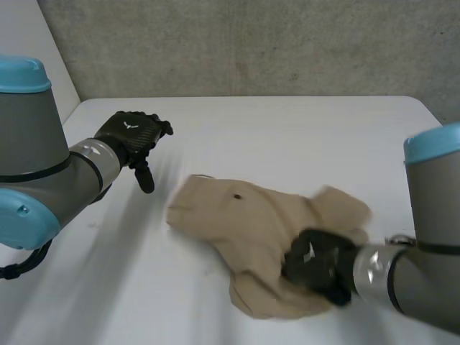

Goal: Fold the shorts.

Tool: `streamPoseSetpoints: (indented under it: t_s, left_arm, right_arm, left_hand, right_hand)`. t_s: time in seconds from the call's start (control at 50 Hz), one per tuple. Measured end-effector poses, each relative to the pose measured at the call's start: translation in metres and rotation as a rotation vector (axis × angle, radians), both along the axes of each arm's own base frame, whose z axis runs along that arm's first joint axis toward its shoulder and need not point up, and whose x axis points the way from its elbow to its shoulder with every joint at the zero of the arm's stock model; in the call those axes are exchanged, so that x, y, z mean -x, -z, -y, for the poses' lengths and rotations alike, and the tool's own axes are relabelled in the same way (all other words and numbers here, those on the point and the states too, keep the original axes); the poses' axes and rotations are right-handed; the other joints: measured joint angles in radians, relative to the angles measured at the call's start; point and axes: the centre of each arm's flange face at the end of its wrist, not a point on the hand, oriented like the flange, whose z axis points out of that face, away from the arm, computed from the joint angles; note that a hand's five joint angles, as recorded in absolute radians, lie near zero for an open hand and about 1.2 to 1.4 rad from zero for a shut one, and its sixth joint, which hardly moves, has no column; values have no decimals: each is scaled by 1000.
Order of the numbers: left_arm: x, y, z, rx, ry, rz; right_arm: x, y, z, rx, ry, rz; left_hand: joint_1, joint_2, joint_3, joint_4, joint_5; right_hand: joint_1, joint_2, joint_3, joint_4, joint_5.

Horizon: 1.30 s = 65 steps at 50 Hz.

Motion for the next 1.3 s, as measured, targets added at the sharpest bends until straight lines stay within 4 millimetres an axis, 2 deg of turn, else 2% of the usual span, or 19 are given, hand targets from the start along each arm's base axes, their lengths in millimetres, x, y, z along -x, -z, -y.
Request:
streamPoseSetpoints:
  t_s: [0.02, 0.1, 0.2, 0.28, 0.32, 0.36, 0.44, 0.54, 0.68, 0.9, 0.96, 0.98, 1.02, 1.06, 1.08, 1.1, 1.16, 1.28, 1.3]
  left_arm:
    - [0, 3, 1, -5, -3, -3]
    - [2, 13, 3, -27, -1, -1]
    - [11, 28, 3, -49, 15, -11]
    - [21, 30, 2, -36, 31, -55]
    - [22, 29, 2, -33, 33, -62]
    - [32, 22, 2, -2, 51, -115]
    - [48, 17, 2, 28, 101, -158]
    - [77, 27, 2, 28, 207, -167]
    - [105, 61, 7, 19, 324, -88]
    - [110, 112, 10, 15, 386, 121]
    - [109, 117, 9, 17, 391, 147]
    - [108, 118, 9, 18, 392, 154]
    - [108, 119, 10, 20, 390, 160]
    - [108, 118, 11, 28, 383, 164]
    - [107, 117, 11, 31, 379, 166]
    - [107, 116, 12, 39, 373, 168]
    - [107, 113, 16, 69, 352, 172]
    - [112, 79, 47, 340, 206, 153]
    - [113, 66, 55, 417, 162, 132]
  right_arm:
    - [4, 2, -7, -12, -35, -32]
    - [6, -3, -13, 4, -77, -40]
    - [-3, -27, -4, 106, -54, 107]
    - [-8, -55, 18, 184, 65, 319]
    - [-8, -58, 22, 188, 85, 346]
    - [-1, -79, 51, 192, 245, 524]
    - [16, -90, 79, 137, 432, 658]
    - [33, -80, 102, 41, 606, 696]
    - [42, -40, 117, -49, 758, 590]
    - [47, 13, 123, -78, 816, 404]
    - [48, 20, 123, -68, 798, 368]
    - [48, 23, 124, -61, 785, 352]
    - [47, 25, 125, -49, 767, 336]
    - [46, 27, 127, -25, 737, 318]
    - [45, 27, 127, -15, 726, 313]
    - [43, 26, 129, 3, 706, 309]
    - [36, 22, 133, 54, 660, 309]
    - [6, -17, 160, 326, 527, 418]
    - [0, -30, 168, 403, 507, 463]
  left_hand:
    - [0, 0, 0, 0, 0]
    - [0, 0, 0, 0, 0]
    - [0, 1, 0, 0, 2]
    - [5, 5, 2, 5, 5]
    - [5, 5, 2, 5, 5]
    - [25, 41, 21, 36, 49]
    - [32, 50, 36, 48, 57]
    - [32, 50, 36, 48, 57]
    - [32, 50, 36, 48, 57]
    - [60, 77, 60, 71, 79]
    - [124, 131, 115, 125, 135]
    - [339, 315, 304, 315, 311]
    - [539, 519, 506, 498, 478]
    - [847, 798, 783, 795, 785]
    - [847, 798, 783, 795, 785]
    - [904, 922, 902, 917, 895]
    - [904, 947, 929, 944, 897]
    - [904, 950, 933, 947, 897]
    - [904, 951, 933, 947, 897]
  right_hand:
    - [-139, -190, -174, -177, -171]
    - [-320, -393, -423, -428, -430]
    - [-436, -533, -570, -573, -577]
    - [-509, -618, -652, -662, -667]
    - [-509, -618, -652, -662, -667]
    - [-535, -643, -656, -662, -669]
    - [-540, -643, -656, -662, -669]
    - [-555, -643, -682, -675, -692]
    - [-556, -643, -687, -677, -693]
    - [-535, -636, -654, -653, -659]
    - [-507, -615, -620, -622, -629]
    - [-348, -428, -428, -441, -467]
    - [-43, -79, -89, -112, -157]
    - [122, 174, 154, 156, 113]
    - [135, 195, 183, 186, 145]
    - [143, 207, 200, 204, 163]
    - [147, 207, 205, 211, 171]
    - [154, 207, 207, 213, 178]
    - [154, 207, 207, 213, 178]
